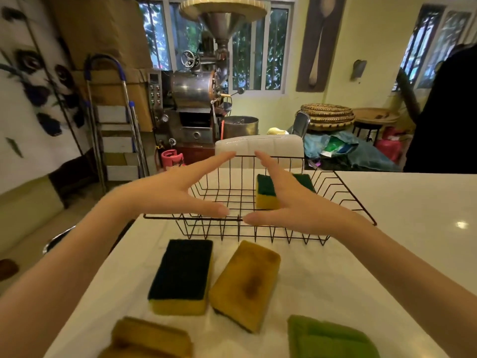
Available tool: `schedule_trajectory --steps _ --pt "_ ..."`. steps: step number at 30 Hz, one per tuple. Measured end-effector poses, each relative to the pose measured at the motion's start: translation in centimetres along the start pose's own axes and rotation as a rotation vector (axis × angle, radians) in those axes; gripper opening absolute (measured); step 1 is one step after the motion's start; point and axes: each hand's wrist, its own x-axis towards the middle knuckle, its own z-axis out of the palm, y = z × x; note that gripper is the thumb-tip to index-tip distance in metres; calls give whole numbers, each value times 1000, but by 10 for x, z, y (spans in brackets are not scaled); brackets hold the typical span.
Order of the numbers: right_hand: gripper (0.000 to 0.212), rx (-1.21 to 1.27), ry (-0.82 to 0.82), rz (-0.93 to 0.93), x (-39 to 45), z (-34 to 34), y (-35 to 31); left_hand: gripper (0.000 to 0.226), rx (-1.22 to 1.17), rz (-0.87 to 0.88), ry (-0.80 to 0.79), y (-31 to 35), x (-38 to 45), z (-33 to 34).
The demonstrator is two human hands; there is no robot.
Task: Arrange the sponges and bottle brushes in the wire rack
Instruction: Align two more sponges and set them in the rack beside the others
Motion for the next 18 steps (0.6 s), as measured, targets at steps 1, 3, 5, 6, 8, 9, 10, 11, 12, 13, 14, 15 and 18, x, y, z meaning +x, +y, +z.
schedule_trajectory --steps 1,3,5,6,8,9,10,11,12,13,14,15,18 --pt "103 3 -19 -20 -8 5 -5 87 -2 12 12 -6 -10 4" --pt "97 -6 -37 -68 -22 14 -14 87 -9 14 31 -18 -28 13" --pt "88 -16 -31 -117 -35 20 -22 84 -31 6 55 -28 -43 23" --pt "84 -21 -33 -131 -40 22 -26 80 -51 5 63 -31 -49 28" --pt "78 -73 -65 -138 -48 29 -33 68 -80 -7 62 -35 -59 37" --pt "76 -119 -88 -135 -51 32 -35 63 -79 -16 57 -37 -62 41" --pt "75 -170 -111 -131 -53 36 -37 59 -66 -27 51 -38 -64 44" --pt "75 -221 -129 -128 -54 40 -38 55 -49 -41 43 -40 -65 47" --pt "76 -264 -144 -126 -55 43 -38 52 -28 -52 32 -41 -65 50" --pt "77 -296 -158 -120 -56 46 -38 50 -4 -61 18 -43 -65 53" --pt "79 -315 -171 -109 -56 48 -38 48 18 -68 6 -44 -65 55" --pt "80 -323 -184 -93 -56 50 -37 47 33 -72 -4 -46 -65 57" --pt "83 -364 -210 -62 -57 56 -33 45 7 -84 -7 -50 -64 61"
